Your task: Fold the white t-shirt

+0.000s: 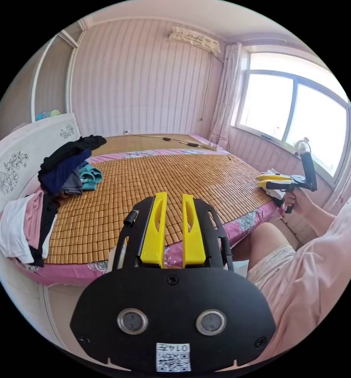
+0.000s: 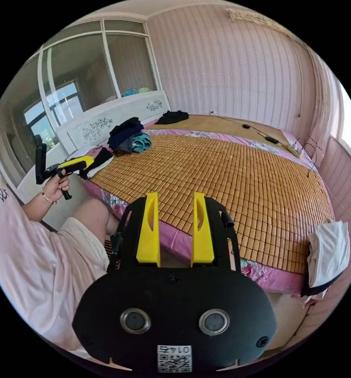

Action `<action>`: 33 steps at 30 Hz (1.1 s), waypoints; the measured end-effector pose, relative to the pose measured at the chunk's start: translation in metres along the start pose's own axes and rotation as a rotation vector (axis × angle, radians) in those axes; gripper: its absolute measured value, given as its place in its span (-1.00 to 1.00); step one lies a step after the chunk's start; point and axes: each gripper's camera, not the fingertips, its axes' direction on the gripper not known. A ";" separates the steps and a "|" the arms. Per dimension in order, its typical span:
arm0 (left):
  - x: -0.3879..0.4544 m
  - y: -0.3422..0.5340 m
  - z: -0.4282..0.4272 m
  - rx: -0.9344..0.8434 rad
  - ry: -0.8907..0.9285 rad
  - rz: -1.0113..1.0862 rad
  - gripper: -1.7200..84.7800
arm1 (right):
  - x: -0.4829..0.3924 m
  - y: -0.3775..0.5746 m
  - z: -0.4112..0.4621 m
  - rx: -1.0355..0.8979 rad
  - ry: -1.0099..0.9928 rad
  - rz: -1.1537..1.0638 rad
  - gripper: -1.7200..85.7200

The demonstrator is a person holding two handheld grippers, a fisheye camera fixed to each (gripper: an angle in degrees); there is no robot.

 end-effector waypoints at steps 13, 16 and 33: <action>-0.226 0.093 -0.180 0.089 -0.414 -0.511 -0.79 | -0.316 -0.200 0.267 -0.172 -0.417 -0.695 -0.67; -0.291 0.089 -0.203 0.087 -0.454 -0.596 -0.82 | -0.366 -0.234 0.319 -0.185 -0.471 -0.731 -0.69; -0.424 0.011 -0.265 0.166 -0.455 -0.506 -0.92 | -0.537 -0.386 0.587 -0.350 -0.726 -0.594 -0.70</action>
